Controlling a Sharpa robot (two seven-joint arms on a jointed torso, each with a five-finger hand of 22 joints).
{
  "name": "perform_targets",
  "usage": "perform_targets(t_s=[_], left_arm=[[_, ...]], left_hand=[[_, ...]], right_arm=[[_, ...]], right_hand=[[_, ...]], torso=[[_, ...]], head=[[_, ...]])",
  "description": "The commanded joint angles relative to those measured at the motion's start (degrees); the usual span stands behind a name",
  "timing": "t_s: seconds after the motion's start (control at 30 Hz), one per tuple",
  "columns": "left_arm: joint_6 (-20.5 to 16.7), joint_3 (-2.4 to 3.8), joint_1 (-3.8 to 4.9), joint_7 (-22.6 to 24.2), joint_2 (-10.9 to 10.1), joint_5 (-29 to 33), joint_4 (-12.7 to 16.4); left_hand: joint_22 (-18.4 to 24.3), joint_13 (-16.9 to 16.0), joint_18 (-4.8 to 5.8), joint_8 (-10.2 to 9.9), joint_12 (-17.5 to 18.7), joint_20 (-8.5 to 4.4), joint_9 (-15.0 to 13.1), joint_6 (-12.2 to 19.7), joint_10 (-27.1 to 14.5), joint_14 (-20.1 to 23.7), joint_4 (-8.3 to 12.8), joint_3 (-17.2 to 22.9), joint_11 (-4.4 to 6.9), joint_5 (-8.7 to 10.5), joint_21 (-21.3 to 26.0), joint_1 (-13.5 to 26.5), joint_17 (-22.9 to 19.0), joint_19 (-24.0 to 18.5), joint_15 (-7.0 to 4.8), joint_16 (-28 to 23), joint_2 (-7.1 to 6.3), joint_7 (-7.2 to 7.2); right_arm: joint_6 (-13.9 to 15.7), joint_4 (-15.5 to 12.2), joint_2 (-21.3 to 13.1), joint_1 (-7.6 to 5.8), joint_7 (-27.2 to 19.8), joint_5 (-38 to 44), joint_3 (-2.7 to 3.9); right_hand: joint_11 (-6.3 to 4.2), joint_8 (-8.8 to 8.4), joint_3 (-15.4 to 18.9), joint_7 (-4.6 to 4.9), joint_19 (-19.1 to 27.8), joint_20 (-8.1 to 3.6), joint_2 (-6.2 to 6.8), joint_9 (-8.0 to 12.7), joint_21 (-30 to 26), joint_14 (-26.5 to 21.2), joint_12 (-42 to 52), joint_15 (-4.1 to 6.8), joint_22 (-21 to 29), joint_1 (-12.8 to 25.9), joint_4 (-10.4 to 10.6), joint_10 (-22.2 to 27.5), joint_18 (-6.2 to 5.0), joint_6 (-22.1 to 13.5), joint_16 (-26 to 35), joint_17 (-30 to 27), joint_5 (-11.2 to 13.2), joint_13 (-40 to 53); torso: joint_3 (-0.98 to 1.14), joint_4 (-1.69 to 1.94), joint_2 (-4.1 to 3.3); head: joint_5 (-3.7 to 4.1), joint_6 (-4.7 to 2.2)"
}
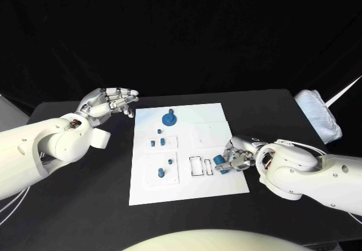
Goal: Assemble the parts on the task board
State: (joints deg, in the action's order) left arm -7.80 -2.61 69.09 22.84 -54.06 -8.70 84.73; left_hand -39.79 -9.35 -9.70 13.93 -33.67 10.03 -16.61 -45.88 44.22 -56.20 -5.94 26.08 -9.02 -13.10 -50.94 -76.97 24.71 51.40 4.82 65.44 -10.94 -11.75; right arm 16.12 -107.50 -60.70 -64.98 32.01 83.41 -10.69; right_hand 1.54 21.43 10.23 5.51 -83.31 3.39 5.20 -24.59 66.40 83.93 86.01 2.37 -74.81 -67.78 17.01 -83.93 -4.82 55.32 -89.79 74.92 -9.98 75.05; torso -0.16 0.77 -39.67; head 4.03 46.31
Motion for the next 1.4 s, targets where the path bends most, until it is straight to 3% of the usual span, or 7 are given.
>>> perform_targets(t_s=[0.03, 0.17, 0.3, 0.53, 0.73, 1.0, 1.4], left_arm=[[0.6, 0.03, 0.01, 0.6, 0.0, -0.2, 0.2], [0.6, 0.03, 0.01, 0.6, -0.1, -0.2, 0.3], [0.6, 0.03, 0.01, 0.6, -0.2, -0.2, 0.3], [0.5, 0.03, 0.01, 0.6, -0.2, -0.2, 0.3], [0.5, 0.03, 0.01, 0.5, -0.2, -0.2, 0.2], [0.5, 0.03, 0.01, 0.4, 0.2, -0.2, 0.1], [0.6, 0.03, 0.01, 0.3, 0.8, -0.2, 0.0]], left_hand=[[0.1, 0.1, -0.83, 0.3, -0.1, 0.10, -0.1, 0.2, -0.4, 0.4, -0.1, -0.2, 0.15, 0.12, 0.2, -0.2, -0.1, 0.3, -0.12, -0.2, 0.18, -0.57], [0.1, 0.1, -0.83, 0.3, -0.1, 0.10, -0.1, 0.2, -0.4, 0.4, -0.1, -0.2, 0.15, 0.12, 0.2, -0.2, -0.1, 0.3, -0.12, -0.2, 0.18, -0.57], [0.1, 0.1, -0.83, 0.3, -0.1, 0.10, -0.1, 0.2, -0.4, 0.4, -0.1, -0.2, 0.15, 0.12, 0.2, -0.2, -0.1, 0.3, -0.12, -0.2, 0.18, -0.57], [0.1, 0.1, -0.83, 0.3, -0.1, 0.10, -0.1, 0.2, -0.4, 0.4, -0.1, -0.2, 0.15, 0.12, 0.2, -0.2, -0.1, 0.3, -0.12, -0.2, 0.18, -0.57], [0.1, 0.1, -0.83, 0.3, -0.1, 0.10, -0.1, 0.2, -0.4, 0.4, -0.1, -0.2, 0.15, 0.12, 0.2, -0.2, -0.1, 0.3, -0.12, -0.2, 0.18, -0.57], [0.1, 0.1, -0.82, 0.3, -0.2, 0.12, -0.1, 0.2, -0.4, 0.4, -0.2, -0.2, 0.13, 0.11, 0.3, -0.1, -0.1, 0.3, -0.10, -0.1, 0.30, -0.60], [0.1, 0.1, -0.82, 0.4, -0.2, 0.13, -0.1, 0.2, -0.5, 0.4, -0.3, -0.3, 0.12, 0.10, 0.3, -0.1, -0.1, 0.3, -0.09, -0.1, 0.36, -0.61]], right_arm=[[-1.6, 0.5, 0.7, 0.57, 0.9, 2.1, -0.16], [-1.5, 1.0, 1.2, 1.10, 1.7, 2.6, -0.16], [-0.3, 1.3, 1.3, 1.29, 2.2, 1.4, -0.15], [3.6, 1.0, 1.3, 1.39, 1.7, -2.7, -0.15], [6.7, -0.2, 0.6, 0.79, 0.4, -6.5, -0.05], [8.0, -1.9, 0.3, -3.55, -0.7, -11.9, 0.07], [0.5, -1.0, 4.5, -4.20, -1.2, -17.3, 0.06]], right_hand=[[-0.42, 0.07, -0.6, 0.01, -0.1, -0.11, -0.37, 0.2, 0.2, 6.1, -0.2, 0.32, 0.0, 0.4, -0.1, -3.0, 0.33, 0.4, -0.2, 15.1, -0.2, 10.4], [-0.63, 0.51, -1.7, -0.22, -0.1, -0.22, -1.20, 0.2, 0.3, 6.1, -0.3, 0.50, -0.3, -2.6, -0.4, -3.0, 0.36, 0.9, -0.2, 15.1, -1.5, 10.5], [-0.90, 0.56, -3.0, -0.49, -0.1, -0.44, -2.34, 0.6, 0.3, 6.1, -0.6, 0.73, -0.6, -6.4, -0.4, -2.9, 0.37, 1.5, -0.2, 15.1, -11.5, 10.4], [-1.64, 1.19, -3.7, -1.36, -0.4, -0.85, -3.06, 0.8, 0.9, 6.1, -0.3, 1.29, -1.2, -7.0, -0.3, -3.3, 0.47, 3.5, -0.2, 15.1, -15.6, 10.9], [-1.87, 1.46, -3.9, -1.63, -0.4, -1.01, -3.16, 0.8, 0.9, 6.1, -0.5, 1.48, -1.2, -6.9, -0.3, -3.2, 0.46, 4.1, -0.2, 15.1, -16.3, 10.7], [-2.14, 1.71, -4.0, -1.92, -0.6, -1.27, -3.00, 0.8, 1.4, 6.1, -0.1, 1.74, -1.7, -6.5, -0.3, -3.6, 0.57, 4.7, -0.2, 15.1, -14.6, 11.2], [-2.36, 1.71, -4.5, -2.14, -0.4, -1.51, -4.34, 0.9, 0.8, 6.1, -0.3, 1.94, -1.7, -5.8, -0.2, -3.6, 0.51, 5.3, -0.2, 15.1, -10.3, 11.2]], torso=[[-0.04, -0.01, 0.00], [-0.06, 0.06, -0.01], [-0.05, -0.04, 0.07], [-0.04, -0.01, 0.10], [-0.06, -0.04, 0.17], [-0.16, 0.06, 0.17], [0.01, 0.21, -0.03]], head=[[-0.05, 0.17], [-0.08, 0.22], [-0.08, 0.25], [-0.11, 0.12], [-0.04, -0.01], [0.14, -0.46], [-0.20, -0.43]])
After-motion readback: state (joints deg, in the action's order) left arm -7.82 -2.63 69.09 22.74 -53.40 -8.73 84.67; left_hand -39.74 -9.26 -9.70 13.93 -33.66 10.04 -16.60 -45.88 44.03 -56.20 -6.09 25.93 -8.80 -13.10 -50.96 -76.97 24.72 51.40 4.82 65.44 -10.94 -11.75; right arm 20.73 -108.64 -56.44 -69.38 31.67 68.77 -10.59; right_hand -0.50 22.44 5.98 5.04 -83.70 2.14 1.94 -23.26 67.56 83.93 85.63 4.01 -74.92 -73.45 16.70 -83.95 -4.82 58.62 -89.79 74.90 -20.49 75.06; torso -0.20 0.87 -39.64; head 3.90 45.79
